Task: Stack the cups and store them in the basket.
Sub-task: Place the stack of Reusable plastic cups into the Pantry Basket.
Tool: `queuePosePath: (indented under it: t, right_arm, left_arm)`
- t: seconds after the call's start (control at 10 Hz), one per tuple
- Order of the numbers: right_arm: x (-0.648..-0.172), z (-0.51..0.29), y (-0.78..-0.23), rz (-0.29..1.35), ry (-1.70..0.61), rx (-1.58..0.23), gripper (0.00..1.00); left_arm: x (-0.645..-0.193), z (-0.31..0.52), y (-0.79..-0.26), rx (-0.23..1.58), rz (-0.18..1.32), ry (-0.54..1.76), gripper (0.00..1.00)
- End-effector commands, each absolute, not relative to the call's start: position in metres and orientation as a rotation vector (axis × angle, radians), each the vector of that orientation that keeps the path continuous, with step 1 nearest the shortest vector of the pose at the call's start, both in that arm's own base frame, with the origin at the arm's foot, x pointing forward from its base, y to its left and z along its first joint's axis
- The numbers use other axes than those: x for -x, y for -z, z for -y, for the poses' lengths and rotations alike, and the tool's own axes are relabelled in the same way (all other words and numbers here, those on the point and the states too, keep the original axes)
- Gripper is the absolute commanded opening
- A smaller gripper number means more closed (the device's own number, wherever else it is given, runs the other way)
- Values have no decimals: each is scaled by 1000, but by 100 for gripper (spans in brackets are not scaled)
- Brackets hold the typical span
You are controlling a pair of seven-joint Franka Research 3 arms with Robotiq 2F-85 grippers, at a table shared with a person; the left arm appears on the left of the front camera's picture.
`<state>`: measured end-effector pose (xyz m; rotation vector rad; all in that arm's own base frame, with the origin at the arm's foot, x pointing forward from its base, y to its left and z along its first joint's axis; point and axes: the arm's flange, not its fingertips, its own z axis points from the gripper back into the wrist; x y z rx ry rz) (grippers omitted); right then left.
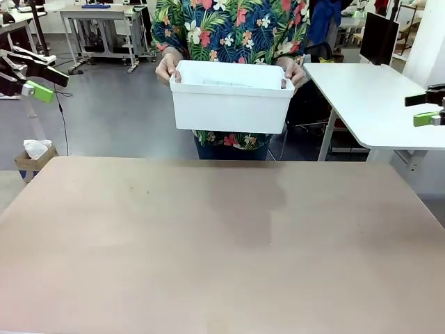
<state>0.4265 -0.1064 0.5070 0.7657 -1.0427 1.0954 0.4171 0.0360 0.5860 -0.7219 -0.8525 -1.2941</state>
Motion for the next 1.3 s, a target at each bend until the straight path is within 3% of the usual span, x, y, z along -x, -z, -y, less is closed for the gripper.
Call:
queuePosePath:
  t: [0.0, 1.2]
  right_arm:
    - [-426, 106, -510, 1040, -1089, -762, 100]
    - [-426, 106, -510, 1040, -1089, -762, 100]
  left_arm:
    - [-416, -34, -588, 732, 853, 1289, 100]
    - [-416, -34, -588, 732, 853, 1289, 100]
